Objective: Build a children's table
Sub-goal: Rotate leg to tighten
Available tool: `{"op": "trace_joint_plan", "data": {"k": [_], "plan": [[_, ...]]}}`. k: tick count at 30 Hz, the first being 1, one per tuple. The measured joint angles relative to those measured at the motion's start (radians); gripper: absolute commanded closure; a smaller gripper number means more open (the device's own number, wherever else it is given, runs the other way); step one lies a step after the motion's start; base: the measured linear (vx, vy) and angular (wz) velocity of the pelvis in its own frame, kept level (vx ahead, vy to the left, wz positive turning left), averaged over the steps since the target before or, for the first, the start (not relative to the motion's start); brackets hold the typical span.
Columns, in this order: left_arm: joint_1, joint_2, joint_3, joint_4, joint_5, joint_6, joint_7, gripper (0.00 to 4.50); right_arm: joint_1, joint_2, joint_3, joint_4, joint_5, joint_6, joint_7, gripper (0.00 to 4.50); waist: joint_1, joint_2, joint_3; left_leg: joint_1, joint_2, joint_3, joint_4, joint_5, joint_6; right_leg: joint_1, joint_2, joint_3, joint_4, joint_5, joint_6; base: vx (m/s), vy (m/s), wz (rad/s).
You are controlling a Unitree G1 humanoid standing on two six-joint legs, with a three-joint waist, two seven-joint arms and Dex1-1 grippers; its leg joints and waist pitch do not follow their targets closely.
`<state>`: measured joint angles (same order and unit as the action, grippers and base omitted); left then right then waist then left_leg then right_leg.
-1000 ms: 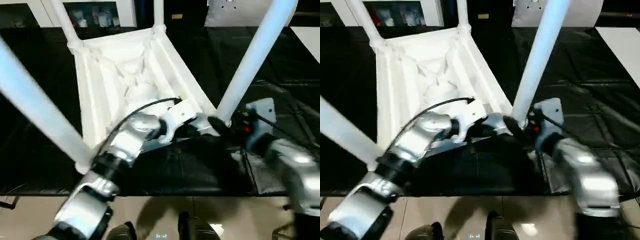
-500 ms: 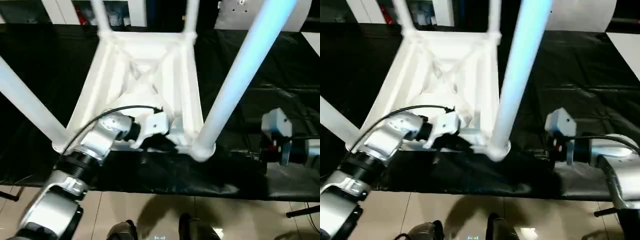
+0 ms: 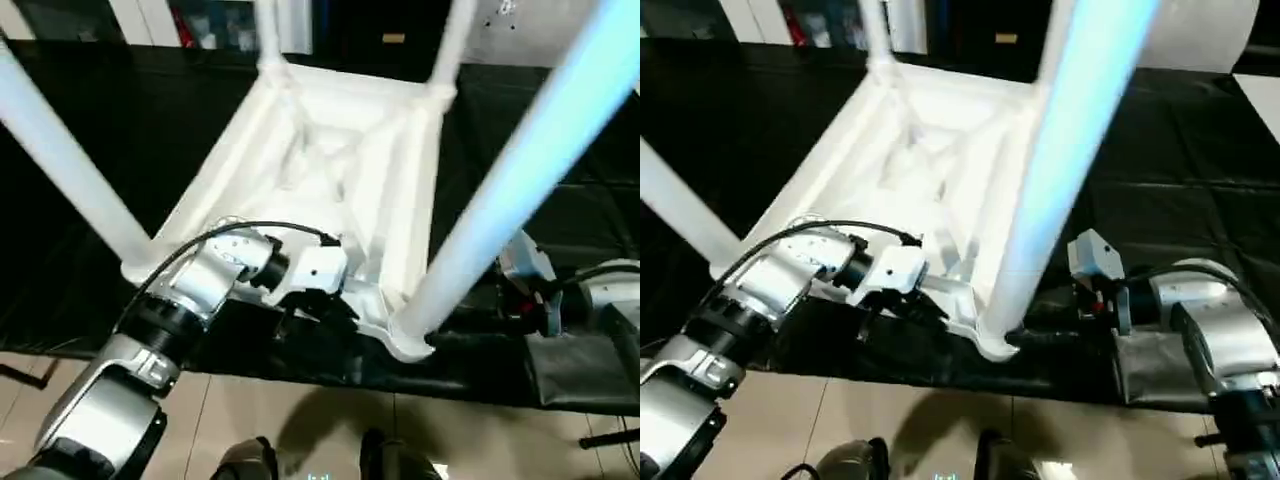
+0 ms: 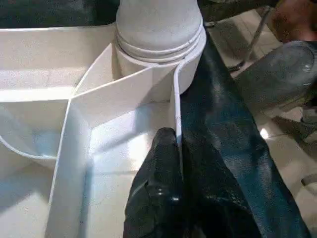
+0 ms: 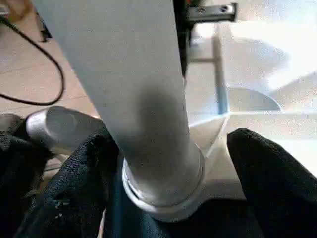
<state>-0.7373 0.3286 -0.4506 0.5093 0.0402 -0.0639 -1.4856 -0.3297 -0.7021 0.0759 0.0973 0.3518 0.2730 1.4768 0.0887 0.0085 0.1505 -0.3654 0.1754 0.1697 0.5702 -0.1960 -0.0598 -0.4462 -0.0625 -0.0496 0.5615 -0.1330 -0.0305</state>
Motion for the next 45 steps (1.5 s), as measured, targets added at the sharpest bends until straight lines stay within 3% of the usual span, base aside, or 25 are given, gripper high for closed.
{"op": "trace_joint_plan", "data": {"k": [4, 5, 13, 15, 18, 26, 29, 33, 36, 40, 43, 44, 45], "plan": [[-0.007, 0.001, 0.000, 0.010, -0.001, -0.007, -0.009, 4.50, -0.018, 0.010, 0.011, 0.025, 0.005, -0.004, 0.019, 1.16, 0.000, 0.000, 0.000, -0.003, 0.000, 0.000, 0.002, 0.000, 0.000, -0.004, 0.000, 0.000, 0.003, 0.000, 0.000, 0.000, 0.000, 0.00], [-0.007, 0.002, 0.000, 0.012, -0.001, -0.009, -0.009, 4.50, -0.018, 0.014, 0.012, 0.033, 0.008, -0.004, 0.024, 1.41, 0.000, 0.000, 0.000, -0.003, 0.000, 0.000, 0.002, 0.000, 0.000, -0.004, 0.000, 0.000, 0.004, 0.000, 0.000, 0.000, 0.000, 0.00], [-0.009, 0.006, 0.001, 0.015, -0.002, -0.012, -0.011, 4.50, -0.022, 0.024, 0.034, 0.041, 0.014, -0.002, 0.048, 2.00, 0.000, -0.001, 0.000, -0.003, 0.001, 0.000, 0.002, 0.000, 0.000, -0.004, 0.000, 0.000, 0.004, 0.000, 0.000, 0.000, 0.000, 0.00], [-0.009, 0.007, 0.001, 0.015, -0.002, -0.013, -0.011, 4.50, -0.022, 0.024, 0.034, 0.041, 0.017, 0.003, 0.048, 2.34, 0.000, -0.001, 0.001, -0.003, 0.001, 0.000, 0.002, 0.000, 0.000, -0.004, 0.000, 0.000, 0.004, 0.000, 0.000, 0.000, 0.000, 0.00], [-0.009, 0.008, 0.000, 0.015, -0.002, -0.012, -0.013, 4.50, -0.019, 0.023, 0.035, 0.035, 0.028, 0.021, 0.045, 2.43, 0.000, -0.001, 0.001, -0.003, 0.001, 0.000, 0.002, 0.000, 0.000, -0.004, 0.000, 0.000, 0.004, 0.000, 0.000, 0.000, 0.000, 0.00], [-0.006, -0.004, 0.020, -0.009, -0.010, 0.123, 0.007, 4.50, 0.103, 0.049, -0.039, -0.103, 0.070, 0.126, -0.100, 2.49, 0.000, -0.001, 0.001, -0.002, 0.001, 0.001, 0.002, 0.000, -0.001, -0.004, 0.000, 0.000, 0.004, -0.001, 0.001, 0.000, 0.000, 0.00], [-0.001, -0.017, 0.045, -0.017, 0.003, 0.201, 0.078, 4.50, 0.137, 0.105, -0.079, -0.167, 0.060, 0.188, -0.255, 2.49, -0.010, -0.001, 0.001, -0.002, 0.001, 0.002, 0.002, 0.002, -0.003, -0.003, 0.000, 0.001, 0.004, -0.004, 0.005, 0.000, 0.000, 0.00], [-0.001, -0.090, 0.103, -0.017, 0.031, 0.331, 0.249, 4.50, 0.141, 0.241, -0.145, -0.229, -0.021, 0.263, -0.550, 2.50, -0.057, -0.001, 0.001, 0.000, 0.000, 0.001, 0.001, 0.000, -0.011, 0.001, 0.001, 0.001, -0.003, -0.005, 0.007, 0.000, 0.000, 0.00], [-0.002, -0.163, 0.127, -0.012, 0.039, 0.403, 0.375, 4.50, 0.122, 0.321, -0.162, -0.244, -0.090, 0.286, -0.742, 2.54, -0.083, -0.001, 0.001, 0.003, -0.001, 0.000, -0.001, 0.000, -0.011, 0.004, 0.001, -0.001, -0.011, -0.005, 0.007, 0.000, 0.000, 0.00], [-0.016, -0.250, 0.165, 0.028, 0.055, 0.442, 0.552, 4.50, 0.062, 0.492, -0.180, -0.253, -0.194, 0.358, -1.022, 2.55, -0.095, 0.000, 0.000, 0.006, -0.001, -0.001, -0.009, 0.000, -0.011, 0.009, 0.001, -0.005, -0.022, -0.005, 0.007, 0.000, 0.000, 0.00], [-0.019, -0.301, 0.169, 0.033, 0.074, 0.454, 0.641, 4.50, 0.047, 0.581, -0.194, -0.268, -0.226, 0.383, -1.176, 2.55, -0.094, 0.002, -0.001, 0.009, -0.002, -0.001, -0.011, 0.000, -0.011, 0.011, -0.001, -0.005, -0.022, -0.005, 0.007, 0.000, 0.000, 0.00], [-0.019, -0.317, 0.171, 0.031, 0.078, 0.462, 0.665, 4.50, 0.047, 0.617, -0.202, -0.278, -0.239, 0.385, -1.228, 2.02, -0.092, 0.003, -0.001, 0.009, -0.003, -0.001, -0.011, 0.000, -0.011, 0.010, -0.001, -0.005, -0.022, -0.005, 0.007, 0.000, 0.000, 0.00], [-0.019, -0.326, 0.171, 0.027, 0.082, 0.468, 0.677, 4.50, 0.047, 0.628, -0.203, -0.283, -0.241, 0.384, -1.254, 1.89, -0.092, 0.004, -0.002, 0.009, -0.003, -0.001, -0.012, 0.000, -0.011, 0.011, -0.002, -0.004, -0.022, -0.005, 0.007, 0.000, 0.000, 0.00]]}}
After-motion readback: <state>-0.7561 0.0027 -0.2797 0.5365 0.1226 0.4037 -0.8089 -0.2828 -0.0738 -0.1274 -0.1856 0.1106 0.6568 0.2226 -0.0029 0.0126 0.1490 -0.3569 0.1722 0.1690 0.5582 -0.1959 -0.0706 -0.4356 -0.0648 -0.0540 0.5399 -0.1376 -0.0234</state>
